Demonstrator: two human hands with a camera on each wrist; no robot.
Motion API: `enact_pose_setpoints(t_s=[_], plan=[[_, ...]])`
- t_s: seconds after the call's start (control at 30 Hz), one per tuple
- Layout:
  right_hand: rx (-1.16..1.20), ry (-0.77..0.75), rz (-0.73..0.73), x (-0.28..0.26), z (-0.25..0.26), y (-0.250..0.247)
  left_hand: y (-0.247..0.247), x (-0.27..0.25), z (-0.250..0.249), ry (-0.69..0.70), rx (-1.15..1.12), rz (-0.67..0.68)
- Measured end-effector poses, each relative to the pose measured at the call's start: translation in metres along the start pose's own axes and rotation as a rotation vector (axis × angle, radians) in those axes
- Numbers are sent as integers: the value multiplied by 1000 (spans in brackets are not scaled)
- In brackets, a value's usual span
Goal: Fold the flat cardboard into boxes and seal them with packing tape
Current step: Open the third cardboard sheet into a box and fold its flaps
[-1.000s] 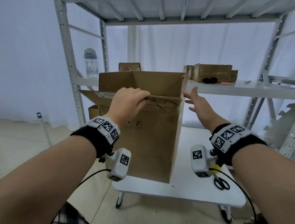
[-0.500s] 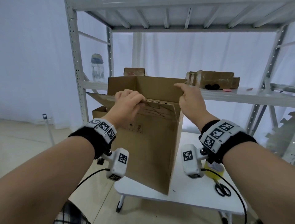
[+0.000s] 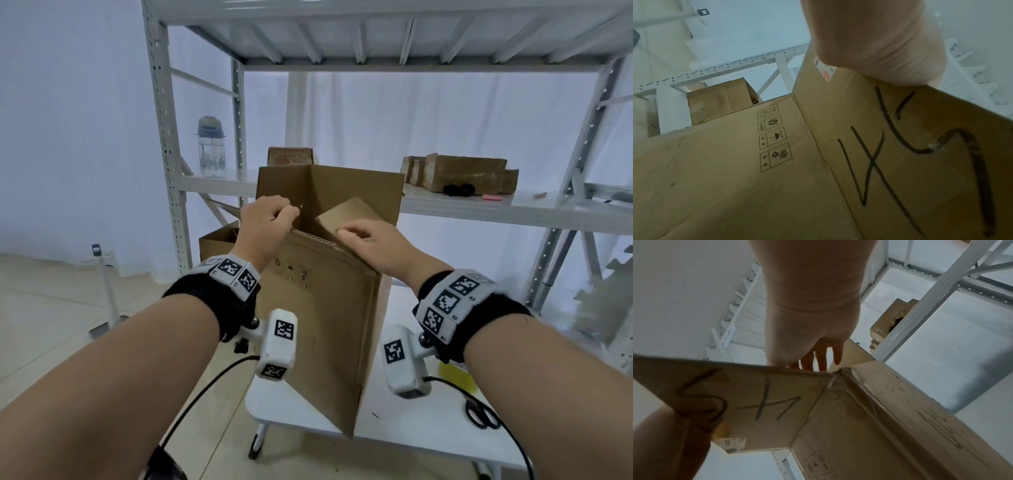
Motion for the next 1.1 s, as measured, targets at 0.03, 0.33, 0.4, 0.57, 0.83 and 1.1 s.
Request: enact_pose_setpoints(t_s=[0.03,0.33,0.4,0.57,0.83,1.1], plan=[[24,13,55,-1,-2,7,0,1,0,-3,-12,2],[222,160,242,-21,-17,12,-1,-10,-6,164,167,17],[150,113,285,-25,-16,14,-4,-13,-3,235,251,98],[-72,11,324,-25,-14,17,-15,-15,11,252,401,271],[-160,-20,268,-28,-16,17,-10,-11,1,289,505,190],[-25,27,-113,-40,-64,-17,20,-11,-8,442,765,350]])
Point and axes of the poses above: each hand's wrist, its own x-axis towards the middle knuckle, its own y-axis out of the palm, z = x × y, the point moved 7 cm from there along x, towards the middle knuckle
